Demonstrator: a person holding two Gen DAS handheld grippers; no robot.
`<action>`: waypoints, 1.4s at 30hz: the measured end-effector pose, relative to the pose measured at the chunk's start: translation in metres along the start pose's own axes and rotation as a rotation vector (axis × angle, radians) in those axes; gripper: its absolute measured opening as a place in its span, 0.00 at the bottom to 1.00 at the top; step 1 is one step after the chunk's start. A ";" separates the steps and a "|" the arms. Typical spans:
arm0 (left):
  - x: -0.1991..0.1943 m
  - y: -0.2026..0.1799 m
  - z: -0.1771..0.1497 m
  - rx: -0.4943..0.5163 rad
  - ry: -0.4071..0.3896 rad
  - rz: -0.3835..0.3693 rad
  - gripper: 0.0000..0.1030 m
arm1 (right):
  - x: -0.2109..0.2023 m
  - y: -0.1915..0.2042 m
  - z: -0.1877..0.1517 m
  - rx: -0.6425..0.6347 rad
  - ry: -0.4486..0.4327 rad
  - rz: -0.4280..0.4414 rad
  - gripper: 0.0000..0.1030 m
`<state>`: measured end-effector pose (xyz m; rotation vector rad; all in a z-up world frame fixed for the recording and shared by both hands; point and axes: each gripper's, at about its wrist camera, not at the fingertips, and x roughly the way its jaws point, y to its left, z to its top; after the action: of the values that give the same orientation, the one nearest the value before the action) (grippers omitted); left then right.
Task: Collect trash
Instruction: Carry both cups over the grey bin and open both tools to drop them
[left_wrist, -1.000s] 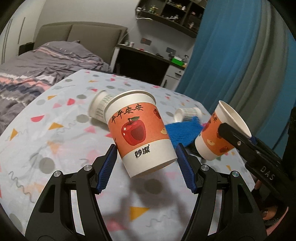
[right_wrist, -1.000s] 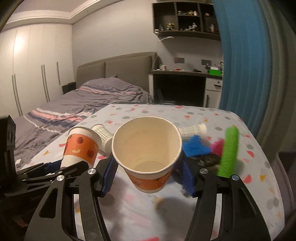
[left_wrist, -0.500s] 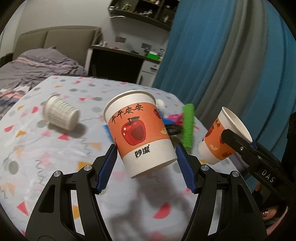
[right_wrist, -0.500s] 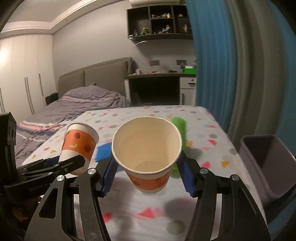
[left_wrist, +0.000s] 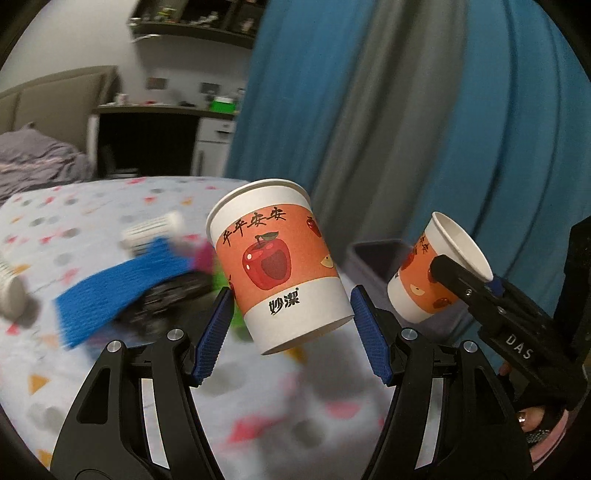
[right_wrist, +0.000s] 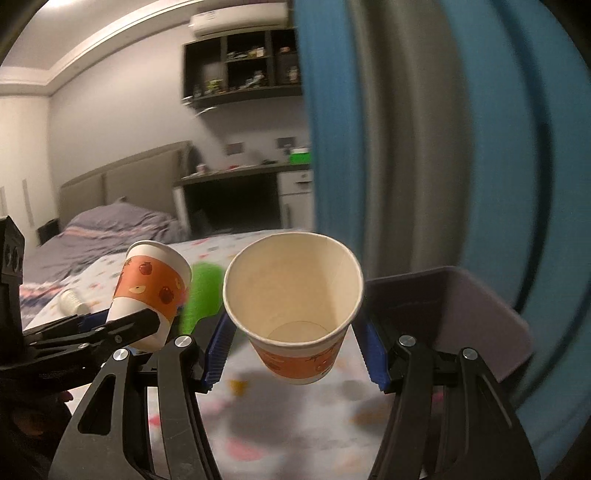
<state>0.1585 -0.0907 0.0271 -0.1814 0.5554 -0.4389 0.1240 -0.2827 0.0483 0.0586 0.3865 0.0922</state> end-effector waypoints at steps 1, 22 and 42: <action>0.008 -0.008 0.003 0.006 0.004 -0.018 0.62 | 0.000 -0.009 0.000 0.008 -0.005 -0.019 0.58; 0.168 -0.110 0.024 0.069 0.144 -0.301 0.62 | 0.028 -0.134 -0.022 0.143 0.033 -0.252 0.58; 0.228 -0.110 0.020 -0.024 0.263 -0.384 0.63 | 0.049 -0.141 -0.030 0.171 0.094 -0.251 0.58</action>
<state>0.3037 -0.2900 -0.0321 -0.2572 0.7883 -0.8369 0.1692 -0.4172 -0.0086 0.1746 0.4926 -0.1867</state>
